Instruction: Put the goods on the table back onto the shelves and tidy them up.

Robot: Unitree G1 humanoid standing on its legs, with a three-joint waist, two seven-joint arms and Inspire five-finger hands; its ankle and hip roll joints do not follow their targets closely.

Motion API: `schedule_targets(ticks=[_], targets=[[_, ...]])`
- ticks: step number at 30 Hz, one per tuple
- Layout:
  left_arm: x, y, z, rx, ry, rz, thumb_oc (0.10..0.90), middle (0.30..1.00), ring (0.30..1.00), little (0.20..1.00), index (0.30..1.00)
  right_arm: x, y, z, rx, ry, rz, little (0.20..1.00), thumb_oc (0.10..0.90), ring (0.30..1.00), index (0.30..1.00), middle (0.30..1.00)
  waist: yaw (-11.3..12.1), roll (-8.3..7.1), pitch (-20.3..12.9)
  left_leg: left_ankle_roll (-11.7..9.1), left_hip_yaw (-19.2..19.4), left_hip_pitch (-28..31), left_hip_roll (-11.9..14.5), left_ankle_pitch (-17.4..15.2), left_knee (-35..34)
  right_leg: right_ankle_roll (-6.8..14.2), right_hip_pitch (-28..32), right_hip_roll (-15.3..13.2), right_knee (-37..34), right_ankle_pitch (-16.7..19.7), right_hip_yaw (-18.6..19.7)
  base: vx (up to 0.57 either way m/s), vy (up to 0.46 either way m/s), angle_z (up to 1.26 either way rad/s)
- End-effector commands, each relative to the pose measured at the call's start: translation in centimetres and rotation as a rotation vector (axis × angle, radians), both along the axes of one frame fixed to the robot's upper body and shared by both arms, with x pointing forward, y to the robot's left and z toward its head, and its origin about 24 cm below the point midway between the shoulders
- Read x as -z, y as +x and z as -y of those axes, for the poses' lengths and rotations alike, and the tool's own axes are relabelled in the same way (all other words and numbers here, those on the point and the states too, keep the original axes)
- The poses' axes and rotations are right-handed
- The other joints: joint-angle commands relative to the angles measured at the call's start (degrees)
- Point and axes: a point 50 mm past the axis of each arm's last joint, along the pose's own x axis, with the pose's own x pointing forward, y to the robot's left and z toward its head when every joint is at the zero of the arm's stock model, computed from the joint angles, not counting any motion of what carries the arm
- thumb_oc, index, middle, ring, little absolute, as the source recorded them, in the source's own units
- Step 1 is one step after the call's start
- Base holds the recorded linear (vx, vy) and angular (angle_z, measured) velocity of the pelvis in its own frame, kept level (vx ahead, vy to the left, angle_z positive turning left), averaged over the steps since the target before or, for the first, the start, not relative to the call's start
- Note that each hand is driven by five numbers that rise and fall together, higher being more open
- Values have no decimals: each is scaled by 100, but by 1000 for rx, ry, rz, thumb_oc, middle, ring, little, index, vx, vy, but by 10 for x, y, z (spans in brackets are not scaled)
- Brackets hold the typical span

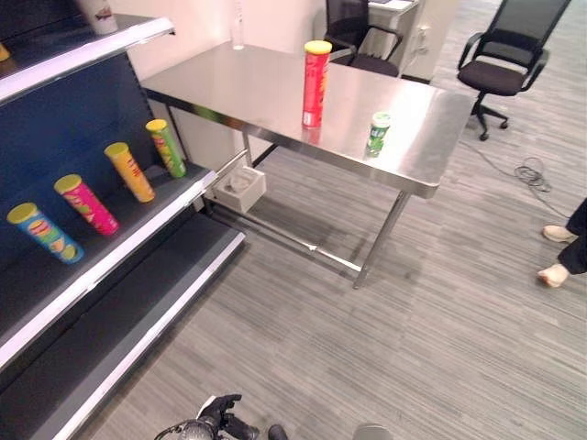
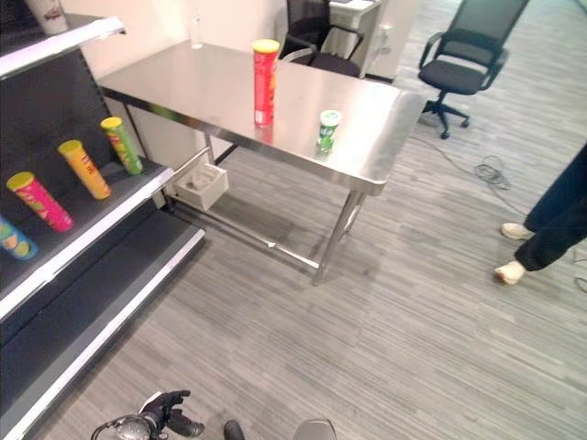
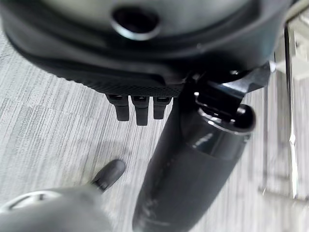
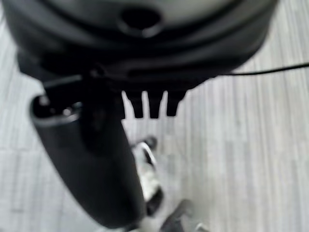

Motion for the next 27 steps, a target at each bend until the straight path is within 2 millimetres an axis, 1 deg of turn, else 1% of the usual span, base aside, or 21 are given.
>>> schedule_targets(ticks=[1,2,3,5,6,8,9,10,11,12,13,14,15,16,17,19,21,22,23,24,27], targets=[[1,6,11,31,-39,-4,800,900,900,900,900,-7,16,18,-12,-64,48,900,800,900,900,900,-161,-13,-266,-566,-561,541,-219,-669,58,142,-279,572,-894,912,-79,228,19,-24],[1,5,12,30,-39,-5,800,900,900,900,900,-7,16,18,-12,-65,47,900,800,900,900,900,-176,10,-254,-567,-578,563,-198,-690,58,142,-245,585,-913,908,-102,457,29,-3],[5,-3,22,65,-64,-50,800,900,900,900,900,-5,4,15,13,-42,18,900,800,900,900,900,-347,-19,-278,-546,-701,880,-397,-933,58,184,-620,766,-1269,1216,-472,482,22,17],[6,-6,29,95,-80,-68,800,900,900,900,900,-4,-6,16,27,-41,-10,900,800,900,900,900,-454,37,-264,-540,-812,1044,-423,-1046,58,212,-694,796,-1359,1280,-665,454,-12,29],[8,-8,44,186,-107,-82,800,900,900,900,900,-4,-27,19,63,-41,-75,900,800,900,900,900,-548,98,-263,-521,-1031,1302,-467,-1189,58,55,-485,817,-1390,1235,-592,434,-80,89],[6,0,57,284,-118,-62,800,900,900,900,900,-5,-41,21,77,-48,-132,900,800,900,900,900,-555,238,-317,-613,-1146,1505,-331,-981,58,-82,-330,921,-1243,1188,-462,485,-113,131],[5,5,62,309,-123,-45,800,900,900,900,900,-7,-40,25,92,-54,-134,900,800,900,900,900,-526,321,-332,-705,-1104,1532,-246,-625,242,-130,-169,942,-1288,1185,-478,243,-77,80],[4,5,62,308,-122,-45,800,900,900,900,900,-7,-40,24,92,-53,-134,900,800,900,900,900,-530,302,-342,-705,-1109,1516,-263,-604,236,-130,-181,924,-1298,1200,-474,281,-148,16],[-1,23,71,396,-119,9,800,900,900,900,900,-8,-22,27,76,-62,-78,900,800,900,900,900,-462,273,-298,-962,-1135,918,-178,-41,1443,-212,230,827,-1573,1239,-446,247,-160,15],[-3,28,72,424,-115,28,800,900,900,900,900,-8,-14,29,68,-66,-53,900,800,900,900,900,-398,224,-250,-1052,-1150,626,-168,169,2077,-259,432,784,-1698,1229,-402,246,-160,21],[-3,29,72,424,-114,28,800,900,900,900,900,-8,-14,29,68,-65,-53,900,800,900,900,900,-407,203,-269,-1049,-1157,596,-189,193,2073,-258,407,762,-1702,1241,-404,168,-113,18],[-8,39,72,453,-100,64,800,900,900,900,900,-10,2,31,45,-80,-7,900,800,900,900,900,-308,116,-213,-1132,-1151,293,-191,389,2722,-326,616,690,-1834,1213,-361,243,-135,-32],[-14,53,74,480,-79,118,800,900,900,900,900,-15,31,34,-11,-112,70,900,800,900,900,900,-139,-59,-164,-1108,-952,-159,-115,384,3434,-381,901,482,-1954,1089,-271,248,-130,-50],[-14,54,74,480,-79,118,800,900,900,900,900,-15,31,34,-11,-112,71,900,800,900,900,900,-129,-46,-151,-1110,-946,-174,-91,352,3487,-383,903,501,-1948,1085,-266,311,-77,-38],[-17,60,74,439,-83,148,800,900,900,900,900,-19,47,36,-48,-131,117,900,800,900,900,900,-11,-150,-132,-1018,-648,-461,134,231,3529,-386,1122,331,-1986,969,-202,236,26,-21],[-16,58,73,367,-104,154,800,900,900,900,900,-21,60,34,-115,-143,149,900,800,900,900,900,152,-178,-92,-901,-541,-564,391,-4,3024,-328,1341,182,-1966,831,-154,305,94,-14],[-15,56,73,346,-111,152,800,900,900,900,900,-22,66,32,-150,-146,166,900,800,900,900,900,191,-181,-106,-882,-544,-481,446,19,2541,-285,1371,106,-1950,775,-149,172,105,-4],[-13,51,76,333,-125,141,800,900,900,900,900,-24,73,31,-192,-156,182,900,800,900,900,900,235,-152,-127,-910,-570,-502,532,62,1965,-242,1428,42,-1945,673,-169,295,239,-16],[-10,43,85,390,-132,110,800,900,900,900,900,-24,76,28,-248,-156,175,900,800,900,900,900,271,-27,-169,-1048,-737,-492,782,441,887,-171,1572,-43,-1947,508,-119,386,318,-17],[-9,42,89,424,-129,107,800,900,900,900,900,-23,74,27,-259,-154,163,900,800,900,900,900,288,31,-204,-1126,-868,-523,941,710,472,-145,1611,-103,-1935,469,-64,389,335,-23],[-14,51,91,438,-125,144,800,900,900,900,900,-22,65,33,-242,-169,116,900,800,900,900,900,343,111,-194,-1339,-1346,-1002,1361,940,58,-35,1768,-386,-1870,319,167,323,267,-35]])
